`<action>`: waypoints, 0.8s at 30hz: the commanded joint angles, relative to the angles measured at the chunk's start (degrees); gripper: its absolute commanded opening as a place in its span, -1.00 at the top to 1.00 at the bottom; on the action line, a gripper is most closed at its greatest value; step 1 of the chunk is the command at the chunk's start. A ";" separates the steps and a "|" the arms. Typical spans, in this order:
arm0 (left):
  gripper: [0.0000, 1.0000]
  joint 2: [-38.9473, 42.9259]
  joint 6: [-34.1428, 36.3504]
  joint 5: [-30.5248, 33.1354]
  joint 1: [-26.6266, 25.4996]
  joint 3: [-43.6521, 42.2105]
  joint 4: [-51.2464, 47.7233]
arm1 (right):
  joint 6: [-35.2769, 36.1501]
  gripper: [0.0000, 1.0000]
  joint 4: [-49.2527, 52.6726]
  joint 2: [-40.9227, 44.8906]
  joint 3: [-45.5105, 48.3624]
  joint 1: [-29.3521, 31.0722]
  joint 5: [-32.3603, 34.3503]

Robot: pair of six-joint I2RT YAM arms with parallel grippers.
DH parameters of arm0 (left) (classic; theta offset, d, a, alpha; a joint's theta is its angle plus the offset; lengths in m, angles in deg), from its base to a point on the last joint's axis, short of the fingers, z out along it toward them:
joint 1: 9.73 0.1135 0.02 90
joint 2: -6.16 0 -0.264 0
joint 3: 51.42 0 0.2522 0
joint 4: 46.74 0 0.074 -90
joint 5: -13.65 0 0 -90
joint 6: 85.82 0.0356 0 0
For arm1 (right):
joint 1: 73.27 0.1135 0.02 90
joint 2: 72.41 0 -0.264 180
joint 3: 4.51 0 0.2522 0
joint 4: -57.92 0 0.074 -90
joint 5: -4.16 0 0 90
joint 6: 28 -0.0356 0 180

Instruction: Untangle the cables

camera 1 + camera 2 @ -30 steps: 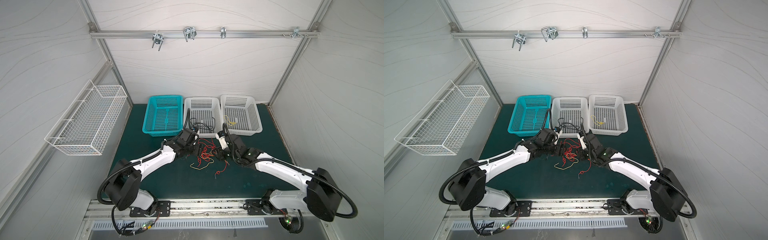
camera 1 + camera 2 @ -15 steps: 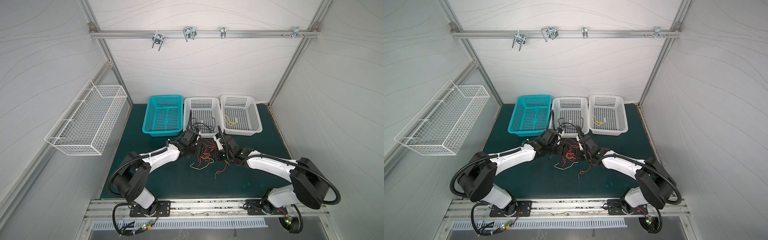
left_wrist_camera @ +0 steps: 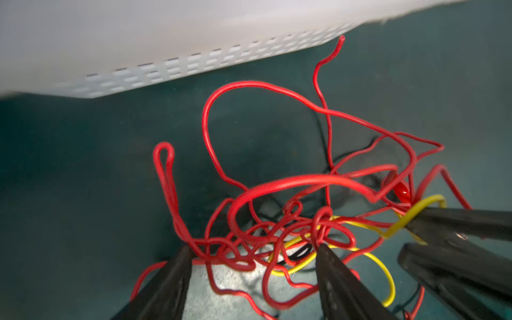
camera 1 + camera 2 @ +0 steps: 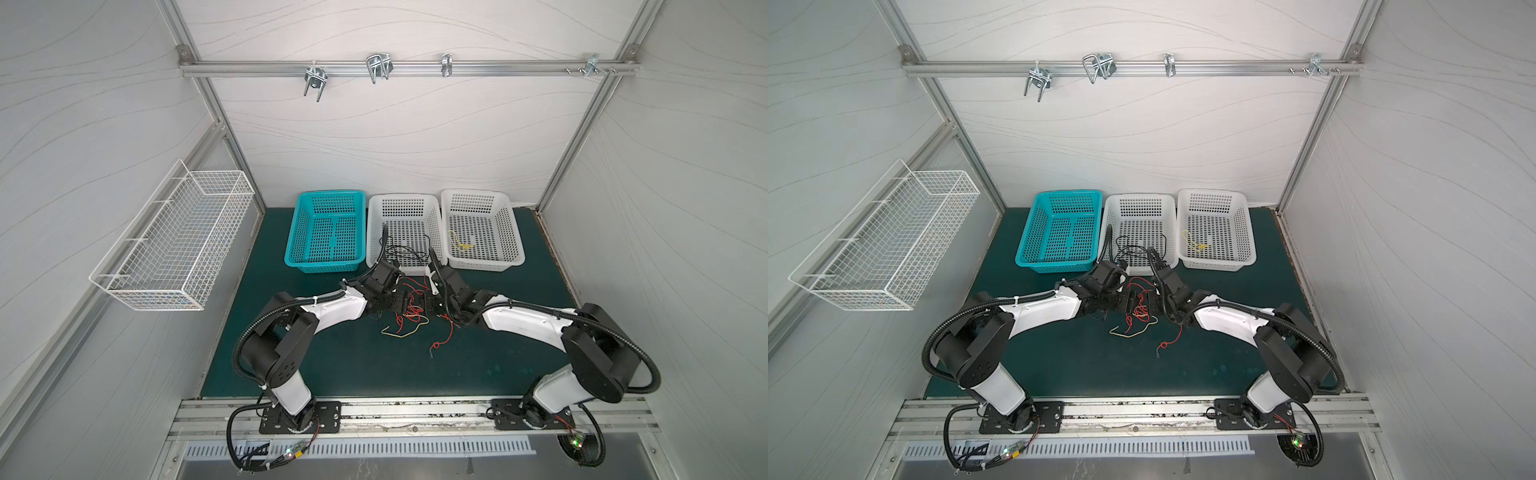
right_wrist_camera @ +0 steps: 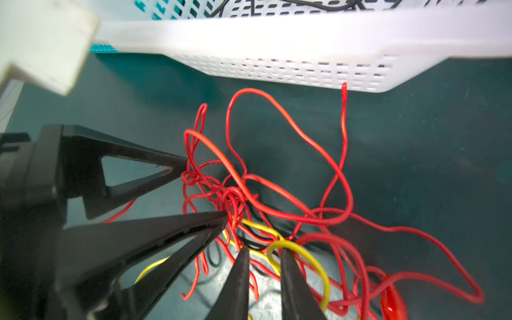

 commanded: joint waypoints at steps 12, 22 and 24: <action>-0.43 -2.74 -0.71 0.94 -0.42 2.61 1.58 | -1.28 0.82 0.52 -7.87 -4.78 0.30 2.48; -0.32 -2.81 -2.88 4.77 -0.42 3.30 -0.34 | 8.70 1.00 1.80 2.40 -3.06 0.30 -2.98; -0.22 -2.76 -3.26 5.95 -0.43 3.33 -0.84 | 11.04 1.00 2.38 6.14 -2.52 0.30 -4.51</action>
